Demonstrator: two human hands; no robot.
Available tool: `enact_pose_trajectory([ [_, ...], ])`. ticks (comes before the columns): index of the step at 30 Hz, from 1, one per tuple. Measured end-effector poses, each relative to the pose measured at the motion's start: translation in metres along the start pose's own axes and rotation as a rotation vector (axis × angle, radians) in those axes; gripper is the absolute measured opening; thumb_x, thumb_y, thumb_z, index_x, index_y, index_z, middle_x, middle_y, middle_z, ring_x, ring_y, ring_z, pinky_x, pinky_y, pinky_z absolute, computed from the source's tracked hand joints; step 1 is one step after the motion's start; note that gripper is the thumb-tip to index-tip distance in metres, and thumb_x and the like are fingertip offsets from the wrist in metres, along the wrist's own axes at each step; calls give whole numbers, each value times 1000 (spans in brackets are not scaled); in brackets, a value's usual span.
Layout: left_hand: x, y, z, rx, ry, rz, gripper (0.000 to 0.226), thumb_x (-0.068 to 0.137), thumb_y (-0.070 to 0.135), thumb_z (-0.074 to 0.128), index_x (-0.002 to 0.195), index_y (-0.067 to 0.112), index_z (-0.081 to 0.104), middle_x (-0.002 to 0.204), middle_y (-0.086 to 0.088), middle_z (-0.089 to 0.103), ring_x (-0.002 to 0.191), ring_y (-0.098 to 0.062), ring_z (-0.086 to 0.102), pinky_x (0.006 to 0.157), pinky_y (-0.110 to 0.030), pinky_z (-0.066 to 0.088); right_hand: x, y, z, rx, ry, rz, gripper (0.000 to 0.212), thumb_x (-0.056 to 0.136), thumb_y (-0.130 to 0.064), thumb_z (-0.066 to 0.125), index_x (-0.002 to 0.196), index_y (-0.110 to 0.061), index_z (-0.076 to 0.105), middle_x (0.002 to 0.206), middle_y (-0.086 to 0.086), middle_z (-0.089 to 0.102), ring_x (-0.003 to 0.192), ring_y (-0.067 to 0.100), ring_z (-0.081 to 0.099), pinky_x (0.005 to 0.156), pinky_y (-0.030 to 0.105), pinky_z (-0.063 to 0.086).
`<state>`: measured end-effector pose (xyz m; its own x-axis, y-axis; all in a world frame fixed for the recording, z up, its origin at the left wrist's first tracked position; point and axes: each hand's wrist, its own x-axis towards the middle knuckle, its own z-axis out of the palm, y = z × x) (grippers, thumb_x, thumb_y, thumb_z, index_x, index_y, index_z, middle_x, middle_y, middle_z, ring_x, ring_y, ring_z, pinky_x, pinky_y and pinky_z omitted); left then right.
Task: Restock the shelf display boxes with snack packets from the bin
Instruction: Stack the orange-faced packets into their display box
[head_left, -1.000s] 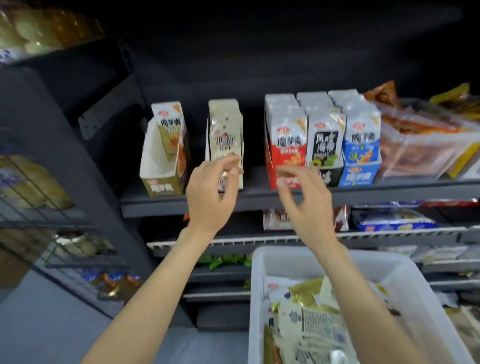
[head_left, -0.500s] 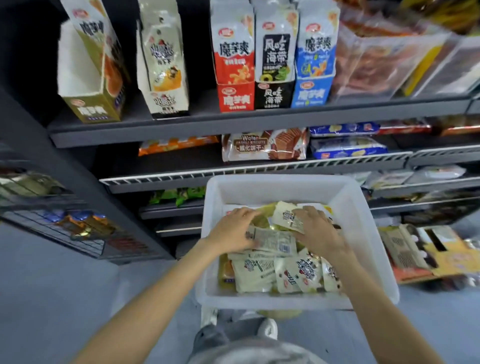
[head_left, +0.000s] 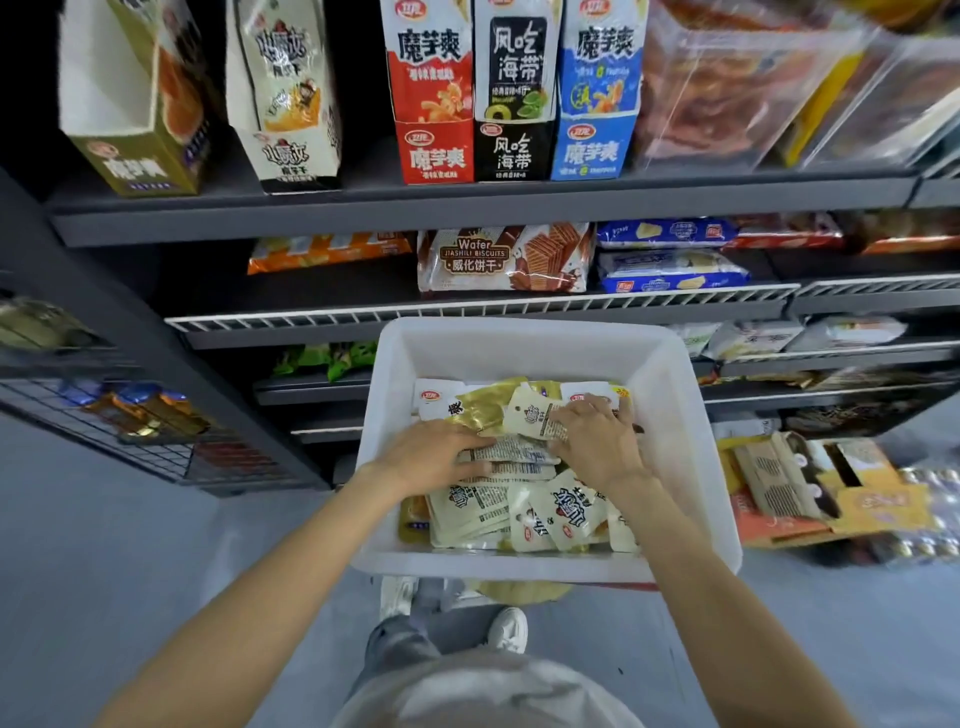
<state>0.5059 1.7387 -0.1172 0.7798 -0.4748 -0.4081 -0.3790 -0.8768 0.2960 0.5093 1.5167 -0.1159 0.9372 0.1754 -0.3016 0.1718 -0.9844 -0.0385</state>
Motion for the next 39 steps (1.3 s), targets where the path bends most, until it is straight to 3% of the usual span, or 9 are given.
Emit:
enact_pose_trajectory([
  [3,-6,5,-5,-3,140,-51,40,100,47,31,126,31,56,118,1,65,107,-21,60,82,-33,47,-3,-10,-9,-19,140,34,22,96,-11,43,116,-14,52,109,8,66,104,26,62,78,36,47],
  [7,-9,3,-17,-156,422,-177,34,102,34,32,90,13,56,76,-5,63,76,-30,63,61,-34,42,-4,-8,-33,474,516,174,17,99,-8,40,106,-3,54,74,14,63,59,28,56,48,29,32],
  [14,-21,4,-33,-1028,432,-240,18,91,29,60,105,18,58,98,2,68,81,-11,68,67,-28,56,-16,-20,-61,1321,381,162,17,96,-4,46,109,-15,50,100,1,66,94,15,62,81,28,51],
  [16,-28,3,-37,-1115,372,-220,41,78,29,75,113,21,54,105,8,65,89,-9,66,74,-27,55,-17,-23,-64,1474,331,195,19,95,-3,49,111,-14,50,97,-5,65,92,11,61,80,24,50],
  [19,-42,-4,-43,-1041,376,-180,60,70,19,83,119,29,50,110,11,62,99,-10,63,78,-26,53,-17,-26,-67,1643,284,221,24,92,-12,59,115,-15,52,103,0,69,98,20,66,86,42,53],
  [23,-66,-19,-73,-755,541,-201,65,67,17,84,117,41,50,106,17,60,91,-6,61,71,-29,52,-12,-38,-82,1457,312,105,20,93,-22,58,112,-19,53,98,4,72,89,21,70,81,50,56],
  [27,-94,-44,-118,-861,763,-242,54,66,13,84,108,36,57,97,17,64,80,3,62,65,-16,50,3,-55,-110,1217,353,-22,8,97,-27,48,99,-24,55,91,2,72,84,25,69,77,53,55],
  [35,-120,-82,-204,-1065,1092,-135,14,86,12,67,99,17,67,75,20,71,64,8,62,48,-5,38,37,-99,-179,1240,463,-180,11,95,-20,54,85,-25,53,81,-11,71,80,12,69,77,45,55],
  [39,-115,-101,-242,-1015,1191,-102,18,89,16,64,106,19,64,90,9,70,65,2,64,43,-14,41,53,-118,-211,1275,499,-226,8,94,-21,55,87,-25,55,85,-4,73,84,18,70,80,48,55],
])
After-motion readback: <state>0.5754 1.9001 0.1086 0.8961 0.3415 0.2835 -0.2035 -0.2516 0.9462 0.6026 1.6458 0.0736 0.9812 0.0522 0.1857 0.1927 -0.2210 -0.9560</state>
